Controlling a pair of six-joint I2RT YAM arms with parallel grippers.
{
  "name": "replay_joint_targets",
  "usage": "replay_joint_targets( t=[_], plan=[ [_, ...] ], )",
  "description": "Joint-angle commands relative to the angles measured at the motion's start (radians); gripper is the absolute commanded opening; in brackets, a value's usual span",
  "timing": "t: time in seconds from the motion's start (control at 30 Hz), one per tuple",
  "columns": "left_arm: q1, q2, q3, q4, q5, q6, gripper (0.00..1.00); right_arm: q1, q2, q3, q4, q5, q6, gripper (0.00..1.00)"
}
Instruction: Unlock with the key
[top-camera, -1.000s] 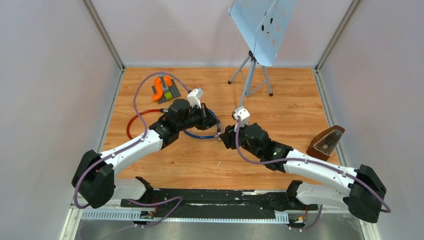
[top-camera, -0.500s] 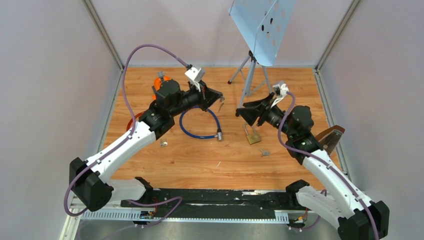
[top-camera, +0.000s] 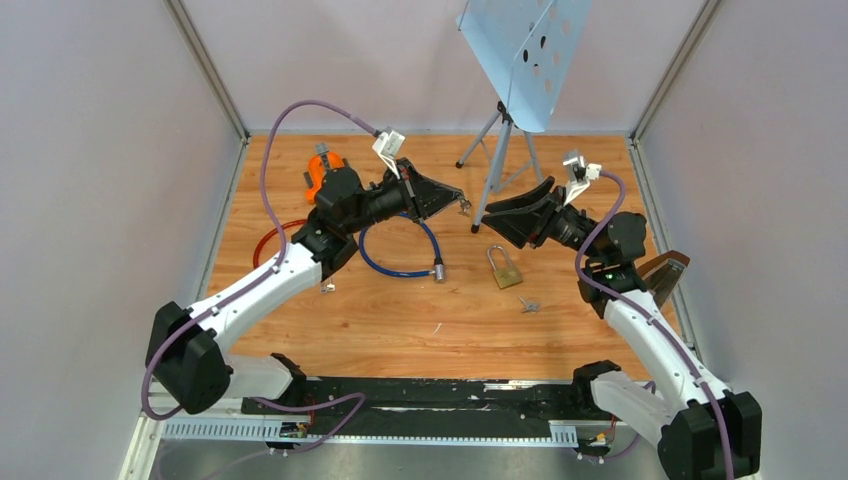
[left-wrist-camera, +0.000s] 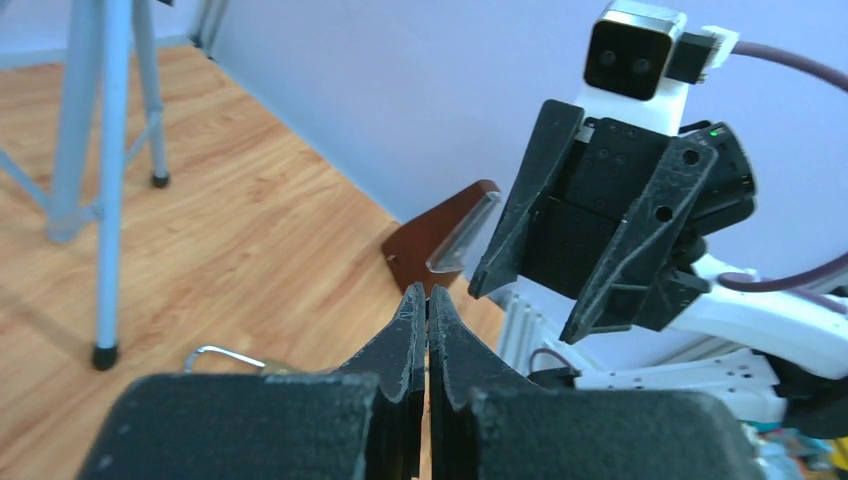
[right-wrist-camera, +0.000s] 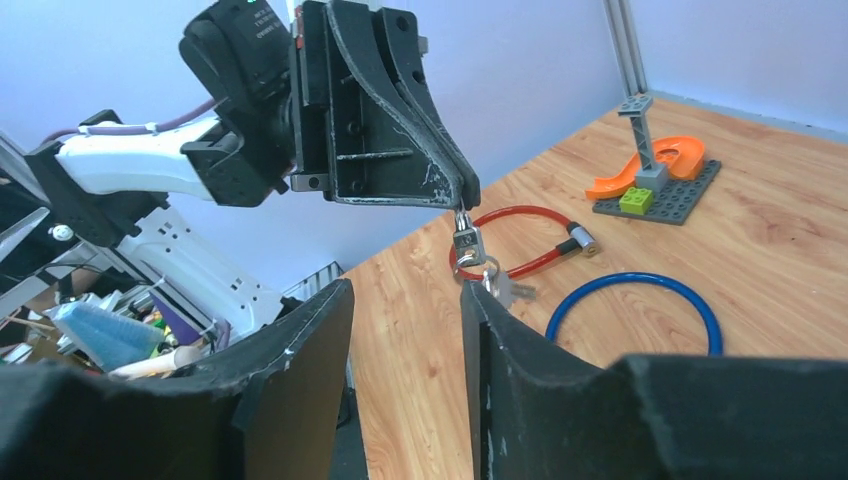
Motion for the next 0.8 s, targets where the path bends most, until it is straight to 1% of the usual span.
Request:
replay_joint_targets(
  t=[0.0, 0.17, 0.4, 0.77],
  plan=[
    [0.002, 0.015, -0.035, 0.159, 0.068, -0.192, 0.00, -0.018, 0.000, -0.024, 0.156, -0.056, 0.104, 0.42],
    [0.001, 0.025, -0.064, 0.217, 0.092, -0.268, 0.00, -0.033, 0.031, -0.050, 0.255, -0.060, 0.192, 0.37],
    [-0.001, 0.034, -0.080, 0.276, 0.110, -0.322, 0.00, -0.035, 0.045, -0.067, 0.276, -0.026, 0.218, 0.31],
    [-0.019, 0.071, -0.072, 0.345, 0.130, -0.376, 0.00, -0.034, 0.083, -0.069, 0.357, -0.049, 0.281, 0.25]
  ],
)
